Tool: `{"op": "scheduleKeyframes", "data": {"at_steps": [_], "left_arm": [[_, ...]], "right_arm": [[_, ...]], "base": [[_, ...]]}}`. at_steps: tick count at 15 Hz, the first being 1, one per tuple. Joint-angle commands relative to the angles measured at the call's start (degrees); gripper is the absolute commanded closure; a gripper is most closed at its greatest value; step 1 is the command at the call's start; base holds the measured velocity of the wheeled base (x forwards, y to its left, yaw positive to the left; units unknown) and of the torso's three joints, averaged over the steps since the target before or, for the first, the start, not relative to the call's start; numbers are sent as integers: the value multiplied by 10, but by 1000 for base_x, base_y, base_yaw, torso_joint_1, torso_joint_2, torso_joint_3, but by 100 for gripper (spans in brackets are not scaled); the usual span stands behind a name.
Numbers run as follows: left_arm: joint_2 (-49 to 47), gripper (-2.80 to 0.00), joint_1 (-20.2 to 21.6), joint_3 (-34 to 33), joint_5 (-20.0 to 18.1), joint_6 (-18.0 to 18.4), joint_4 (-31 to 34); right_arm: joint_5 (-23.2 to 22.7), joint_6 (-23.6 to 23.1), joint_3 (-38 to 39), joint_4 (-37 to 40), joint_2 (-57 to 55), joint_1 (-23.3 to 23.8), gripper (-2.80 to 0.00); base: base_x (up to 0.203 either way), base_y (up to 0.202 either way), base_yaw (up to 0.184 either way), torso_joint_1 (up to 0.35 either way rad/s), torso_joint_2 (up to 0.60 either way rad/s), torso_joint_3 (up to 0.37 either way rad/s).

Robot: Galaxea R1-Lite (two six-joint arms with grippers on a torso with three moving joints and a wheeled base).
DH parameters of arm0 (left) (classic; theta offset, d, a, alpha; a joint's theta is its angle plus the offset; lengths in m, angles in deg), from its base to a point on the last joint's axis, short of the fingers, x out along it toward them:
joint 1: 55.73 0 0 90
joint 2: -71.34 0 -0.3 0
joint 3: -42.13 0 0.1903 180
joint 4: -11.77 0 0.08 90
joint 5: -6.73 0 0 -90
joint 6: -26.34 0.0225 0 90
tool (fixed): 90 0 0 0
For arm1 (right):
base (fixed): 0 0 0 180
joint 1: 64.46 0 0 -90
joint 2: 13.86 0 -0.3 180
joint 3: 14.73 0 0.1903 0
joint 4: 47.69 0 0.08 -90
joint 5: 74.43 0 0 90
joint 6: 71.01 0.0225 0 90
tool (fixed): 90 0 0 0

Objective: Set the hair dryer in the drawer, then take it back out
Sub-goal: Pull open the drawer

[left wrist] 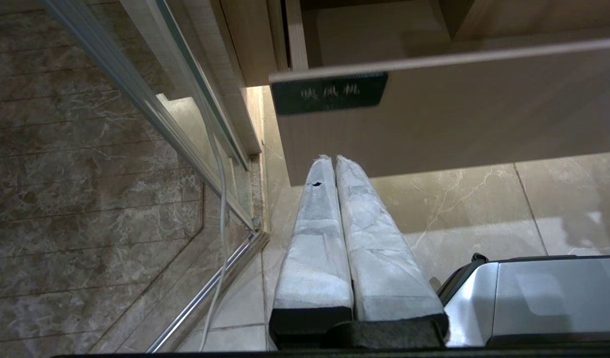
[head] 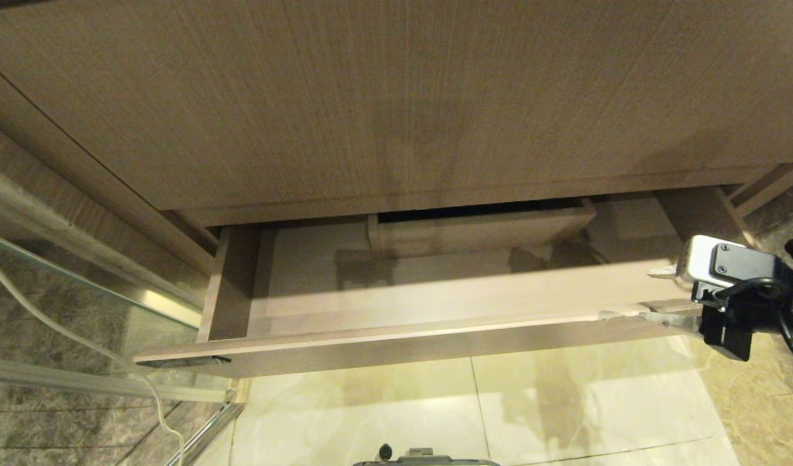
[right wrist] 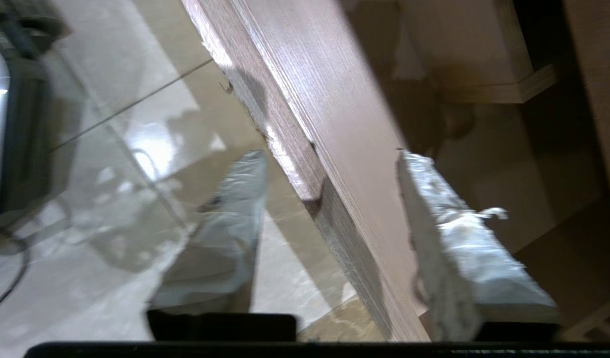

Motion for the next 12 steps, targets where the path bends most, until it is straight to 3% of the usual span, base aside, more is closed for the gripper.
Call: {"op": "scheduleKeyframes", "data": {"at_steps": [1, 6, 12], "left_arm": [[0, 0, 0, -1, 0, 0, 0], [0, 0, 0, -1, 0, 0, 0], [0, 0, 0, -1, 0, 0, 0]], "right_arm": [[-1, 20, -1, 29, 31, 0, 0], [-1, 183, -3, 44, 39, 0, 0], [-1, 199, -1, 75, 69, 20, 0]], "base": [[0, 0, 0, 0, 0, 0], [0, 0, 0, 0, 0, 0], [0, 0, 0, 0, 0, 0]]}}
